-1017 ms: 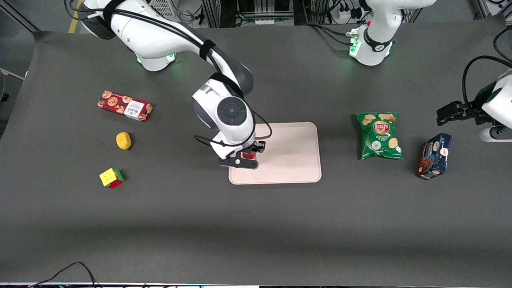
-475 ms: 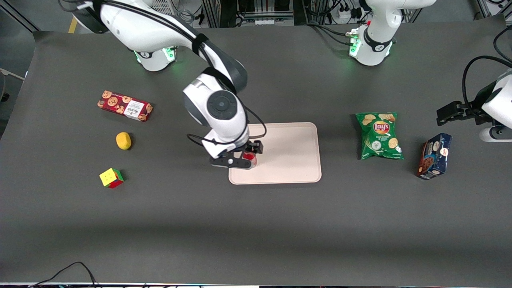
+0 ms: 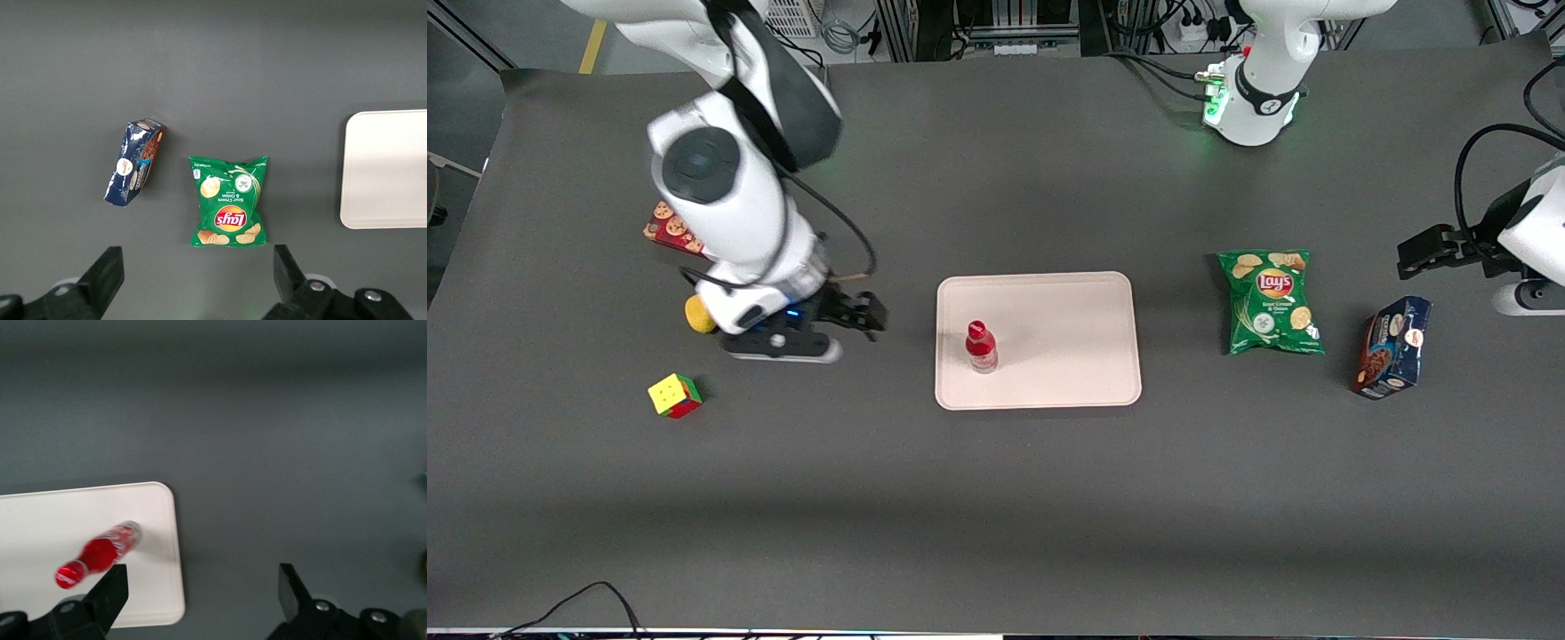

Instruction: Place coke bottle on tray

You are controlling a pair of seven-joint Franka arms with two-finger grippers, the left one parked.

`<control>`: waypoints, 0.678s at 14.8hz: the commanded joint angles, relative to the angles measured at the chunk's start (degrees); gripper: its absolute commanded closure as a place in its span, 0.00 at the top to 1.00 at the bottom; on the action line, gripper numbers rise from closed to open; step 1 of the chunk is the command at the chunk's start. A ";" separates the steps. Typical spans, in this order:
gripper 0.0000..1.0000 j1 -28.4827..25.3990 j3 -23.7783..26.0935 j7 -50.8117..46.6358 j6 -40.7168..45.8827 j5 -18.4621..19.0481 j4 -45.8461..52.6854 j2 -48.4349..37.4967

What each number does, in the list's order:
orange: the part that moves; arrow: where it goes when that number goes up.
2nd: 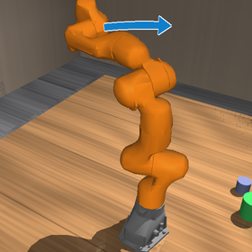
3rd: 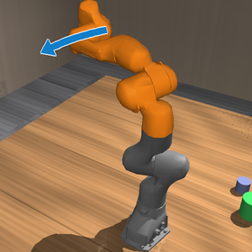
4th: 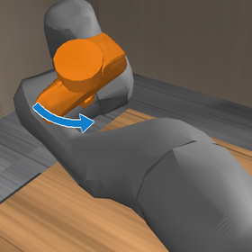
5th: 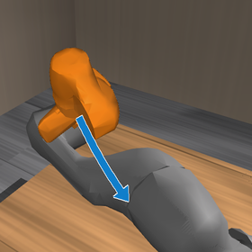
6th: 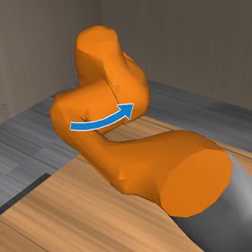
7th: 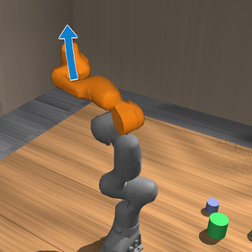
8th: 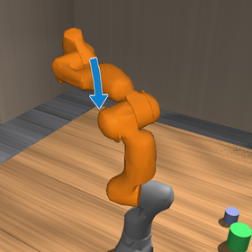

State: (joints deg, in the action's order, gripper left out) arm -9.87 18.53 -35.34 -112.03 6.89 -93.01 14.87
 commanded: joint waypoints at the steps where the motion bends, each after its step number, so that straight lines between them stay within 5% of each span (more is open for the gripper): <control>1: 1.00 2.48 -6.45 10.52 -1.35 -6.70 -13.05 -14.14; 10: 1.00 2.48 -25.81 36.90 5.15 -9.27 -17.73 -22.51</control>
State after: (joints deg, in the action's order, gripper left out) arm -6.99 -4.55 -4.98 -108.29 -0.77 -109.63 -5.66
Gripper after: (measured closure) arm 0.000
